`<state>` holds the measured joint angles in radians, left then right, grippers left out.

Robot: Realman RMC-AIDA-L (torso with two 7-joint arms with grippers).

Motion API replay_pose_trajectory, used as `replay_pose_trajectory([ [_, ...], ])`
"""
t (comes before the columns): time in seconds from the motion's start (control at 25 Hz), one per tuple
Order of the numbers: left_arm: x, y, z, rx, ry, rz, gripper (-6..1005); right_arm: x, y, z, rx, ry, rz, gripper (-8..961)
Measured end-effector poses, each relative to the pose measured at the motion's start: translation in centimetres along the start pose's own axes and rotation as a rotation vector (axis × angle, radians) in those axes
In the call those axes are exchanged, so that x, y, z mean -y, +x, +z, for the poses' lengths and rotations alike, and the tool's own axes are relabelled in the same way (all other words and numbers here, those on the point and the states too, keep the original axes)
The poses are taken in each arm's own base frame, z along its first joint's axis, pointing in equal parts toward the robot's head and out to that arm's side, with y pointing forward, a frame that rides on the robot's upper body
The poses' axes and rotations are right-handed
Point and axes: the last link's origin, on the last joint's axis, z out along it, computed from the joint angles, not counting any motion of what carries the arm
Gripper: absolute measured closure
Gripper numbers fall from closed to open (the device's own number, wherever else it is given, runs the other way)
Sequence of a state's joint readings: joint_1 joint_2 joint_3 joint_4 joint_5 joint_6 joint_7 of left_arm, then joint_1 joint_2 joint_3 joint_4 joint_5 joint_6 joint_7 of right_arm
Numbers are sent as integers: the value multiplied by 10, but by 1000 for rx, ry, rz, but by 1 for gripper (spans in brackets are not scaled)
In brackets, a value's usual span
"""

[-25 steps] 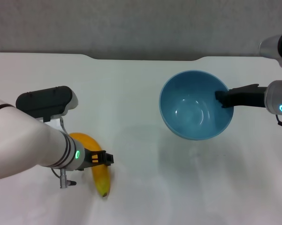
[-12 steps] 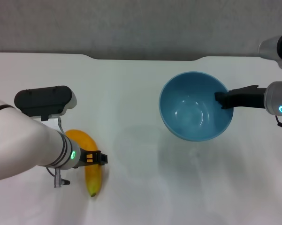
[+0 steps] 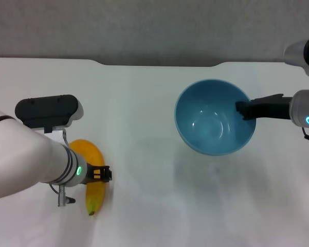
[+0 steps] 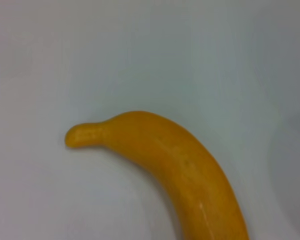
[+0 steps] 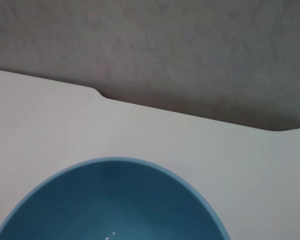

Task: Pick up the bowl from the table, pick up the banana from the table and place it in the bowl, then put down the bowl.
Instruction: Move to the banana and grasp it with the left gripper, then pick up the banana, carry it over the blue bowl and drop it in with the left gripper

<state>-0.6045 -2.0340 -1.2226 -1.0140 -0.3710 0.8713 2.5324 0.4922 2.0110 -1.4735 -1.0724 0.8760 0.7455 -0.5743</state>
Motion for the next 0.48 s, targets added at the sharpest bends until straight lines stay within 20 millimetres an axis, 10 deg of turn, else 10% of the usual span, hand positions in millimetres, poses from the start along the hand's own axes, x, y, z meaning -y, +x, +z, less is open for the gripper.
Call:
replay_pose_trajectory([
  [0.48,0,14,-18,-61,-39,17,511,6,13,-2,-13,11,27,893],
])
